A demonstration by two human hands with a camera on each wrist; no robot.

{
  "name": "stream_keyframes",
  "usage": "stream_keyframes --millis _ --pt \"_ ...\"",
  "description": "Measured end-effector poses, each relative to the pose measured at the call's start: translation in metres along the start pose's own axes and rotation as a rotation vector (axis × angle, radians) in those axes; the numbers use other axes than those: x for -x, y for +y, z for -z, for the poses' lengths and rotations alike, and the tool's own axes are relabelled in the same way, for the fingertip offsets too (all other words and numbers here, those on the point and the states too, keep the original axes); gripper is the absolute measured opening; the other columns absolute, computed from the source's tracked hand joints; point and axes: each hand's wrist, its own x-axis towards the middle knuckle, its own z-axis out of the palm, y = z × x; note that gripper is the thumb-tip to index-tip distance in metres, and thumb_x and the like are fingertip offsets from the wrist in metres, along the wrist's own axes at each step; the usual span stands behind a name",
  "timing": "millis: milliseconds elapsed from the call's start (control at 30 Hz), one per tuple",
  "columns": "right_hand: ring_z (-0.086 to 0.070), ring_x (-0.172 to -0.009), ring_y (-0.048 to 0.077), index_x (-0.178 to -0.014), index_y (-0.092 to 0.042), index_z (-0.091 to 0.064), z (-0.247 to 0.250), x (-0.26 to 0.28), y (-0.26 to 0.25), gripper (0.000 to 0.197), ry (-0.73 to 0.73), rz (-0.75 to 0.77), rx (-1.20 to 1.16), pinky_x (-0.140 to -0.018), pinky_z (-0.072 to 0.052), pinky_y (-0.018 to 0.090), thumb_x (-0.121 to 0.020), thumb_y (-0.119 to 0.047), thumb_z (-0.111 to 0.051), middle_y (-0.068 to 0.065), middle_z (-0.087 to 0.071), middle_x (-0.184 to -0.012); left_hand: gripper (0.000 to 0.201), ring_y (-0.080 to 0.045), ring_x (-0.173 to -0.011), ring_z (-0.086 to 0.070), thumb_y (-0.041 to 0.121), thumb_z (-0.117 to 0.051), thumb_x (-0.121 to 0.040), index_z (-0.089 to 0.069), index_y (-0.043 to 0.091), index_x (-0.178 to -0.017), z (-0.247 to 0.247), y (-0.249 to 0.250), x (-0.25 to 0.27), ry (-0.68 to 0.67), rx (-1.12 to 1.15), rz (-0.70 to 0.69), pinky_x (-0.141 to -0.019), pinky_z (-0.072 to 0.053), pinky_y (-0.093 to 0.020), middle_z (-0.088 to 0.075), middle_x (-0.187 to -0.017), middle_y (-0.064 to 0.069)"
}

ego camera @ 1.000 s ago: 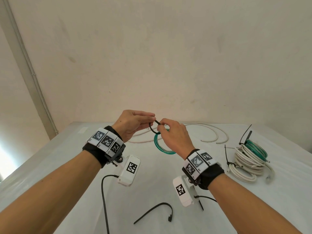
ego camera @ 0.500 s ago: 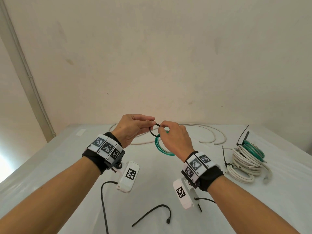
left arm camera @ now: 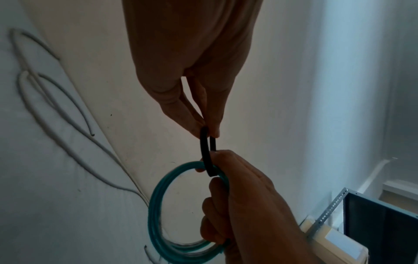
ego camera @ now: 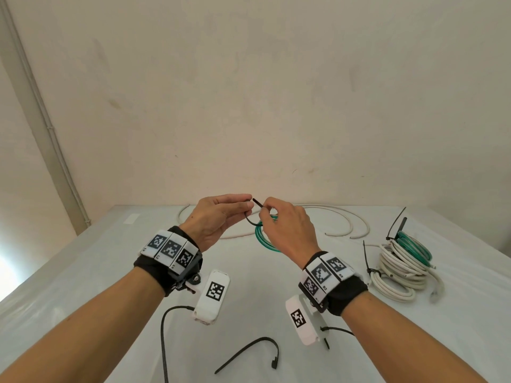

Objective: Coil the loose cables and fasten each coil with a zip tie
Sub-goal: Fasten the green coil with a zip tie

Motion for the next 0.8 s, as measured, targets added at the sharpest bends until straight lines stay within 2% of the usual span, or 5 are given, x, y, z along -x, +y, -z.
stream_keyframes --millis 100,433,633,800 --pt "-0.057 -0.08 0.029 -0.097 -0.029 -0.064 0.0011 0.0003 -0.0009 0.019 -0.027 0.022 0.036 -0.066 -0.044 0.036 -0.101 -0.033 -0.046 -0.004 -0.058 -0.075 0.024 -0.019 -0.085 -0.075 -0.011 -0.071 -0.087 -0.074 -0.006 -0.11 0.0001 -0.0002 -0.0004 0.001 -0.013 -0.014 -0.078 -0.06 -0.02 -0.078 -0.095 -0.014" --pt "-0.059 -0.08 0.03 -0.1 -0.03 -0.063 -0.0005 0.0027 -0.0006 0.019 -0.047 0.094 0.095 -0.069 -0.051 0.038 -0.103 -0.035 -0.044 -0.003 -0.06 -0.076 0.022 -0.02 -0.085 -0.077 -0.01 -0.072 -0.087 -0.074 -0.007 -0.109 0.0049 -0.0001 -0.0006 0.003 -0.053 -0.026 -0.078 -0.06 -0.021 -0.078 -0.095 -0.015" --pt "-0.057 -0.077 0.033 -0.101 -0.028 -0.061 0.0005 0.0055 0.001 0.02 -0.034 0.147 0.184 -0.064 -0.047 0.038 -0.104 -0.035 -0.042 0.0 -0.061 -0.075 0.022 -0.019 -0.083 -0.077 -0.01 -0.073 -0.086 -0.074 -0.008 -0.108 0.0048 -0.0003 -0.0008 0.005 -0.086 -0.039 -0.077 -0.06 -0.021 -0.078 -0.094 -0.015" --pt "-0.052 -0.075 0.032 -0.101 -0.026 -0.062 0.0035 0.0046 0.0005 0.022 -0.045 0.135 0.21 -0.063 -0.043 0.037 -0.104 -0.034 -0.042 0.0 -0.056 -0.074 0.022 -0.021 -0.087 -0.076 -0.007 -0.074 -0.085 -0.075 -0.005 -0.107 0.0045 -0.0034 -0.0015 -0.001 -0.05 -0.028 -0.081 -0.061 -0.023 -0.079 -0.096 -0.014"
